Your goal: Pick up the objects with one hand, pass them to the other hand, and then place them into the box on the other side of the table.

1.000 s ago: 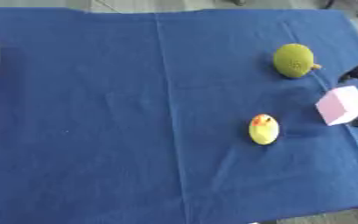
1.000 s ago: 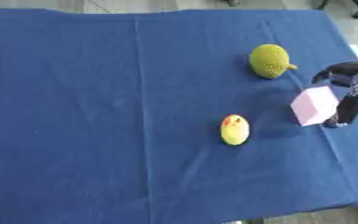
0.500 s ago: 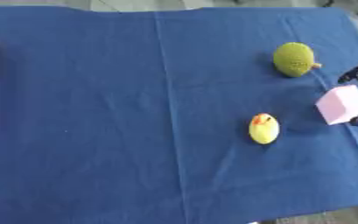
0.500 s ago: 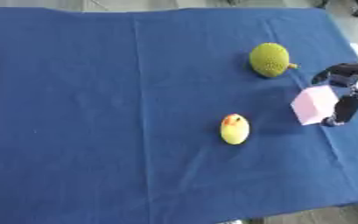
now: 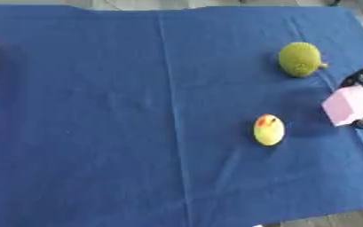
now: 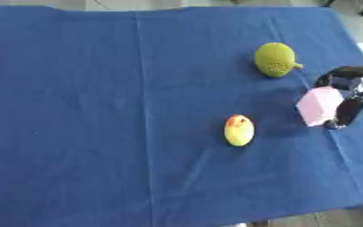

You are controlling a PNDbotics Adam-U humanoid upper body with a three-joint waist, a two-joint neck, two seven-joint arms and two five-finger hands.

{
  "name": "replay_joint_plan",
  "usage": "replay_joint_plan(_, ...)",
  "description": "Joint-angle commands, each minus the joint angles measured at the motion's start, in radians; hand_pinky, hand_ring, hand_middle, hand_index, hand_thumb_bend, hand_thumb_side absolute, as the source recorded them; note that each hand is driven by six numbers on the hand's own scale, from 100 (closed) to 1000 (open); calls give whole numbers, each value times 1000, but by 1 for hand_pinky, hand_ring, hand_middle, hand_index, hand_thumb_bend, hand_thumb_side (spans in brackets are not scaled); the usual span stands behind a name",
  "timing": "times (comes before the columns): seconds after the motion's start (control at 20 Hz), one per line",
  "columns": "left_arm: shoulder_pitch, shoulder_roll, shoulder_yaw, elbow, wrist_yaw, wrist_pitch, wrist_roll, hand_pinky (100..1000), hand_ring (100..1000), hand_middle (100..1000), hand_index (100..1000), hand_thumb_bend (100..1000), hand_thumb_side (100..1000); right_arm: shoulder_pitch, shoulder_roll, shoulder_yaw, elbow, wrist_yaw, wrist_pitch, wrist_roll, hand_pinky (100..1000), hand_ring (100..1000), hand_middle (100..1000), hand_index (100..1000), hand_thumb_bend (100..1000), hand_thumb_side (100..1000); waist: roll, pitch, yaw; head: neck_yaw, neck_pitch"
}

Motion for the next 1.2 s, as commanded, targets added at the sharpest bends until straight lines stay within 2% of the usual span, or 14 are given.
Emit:
replay_joint_plan(0.05,-9,11,2,-22,2,0,-4,691,728,747,898,210,911,-13,-26,-9,9,15,6,-6,947,947,876,898,445,100,1,-14,-1,-4,-16)
replay_joint_plan(0.25,-9,10,1,-22,3,0,-5,691,728,747,898,210,911,-14,-25,-10,15,17,9,-10,947,945,870,894,437,100,0,-14,0,-4,-13)
replay_joint_plan(0.4,-9,10,0,-22,3,0,-6,692,729,747,898,210,911,-14,-25,-10,15,14,10,-14,939,926,827,858,413,100,0,-15,-1,-6,-11)
replay_joint_plan(0.55,-9,10,0,-21,2,0,-6,692,729,747,898,211,910,-15,-21,-11,8,1,14,-32,925,888,758,798,377,100,-1,-16,-1,-6,-9)
replay_joint_plan(0.6,-10,10,0,-21,2,-1,-6,692,729,747,898,211,910,-14,-20,-11,3,-9,15,-42,905,841,677,731,353,100,-1,-17,-1,-5,-8)
replay_joint_plan(0.7,-10,10,0,-21,2,-1,-6,692,729,747,898,211,910,-14,-19,-13,-9,-33,20,-67,868,785,583,651,322,100,-2,-19,-2,-6,-6)
replay_joint_plan(0.85,-10,10,0,-21,1,-2,-6,692,730,747,897,211,908,-11,-17,-21,-36,-63,35,-121,857,749,511,585,315,100,-2,-22,-4,-4,-3)
replay_joint_plan(1.05,-11,12,2,-22,-2,-4,-6,692,731,747,897,210,903,-9,-11,-49,-114,-107,66,-170,847,712,478,571,300,100,-1,-29,-11,3,2)
replay_joint_plan(1.2,-17,30,1,-37,-10,-2,-12,694,733,750,898,203,888,2,-6,-80,-231,-138,109,-201,834,656,452,573,255,100,2,-38,-16,19,5)
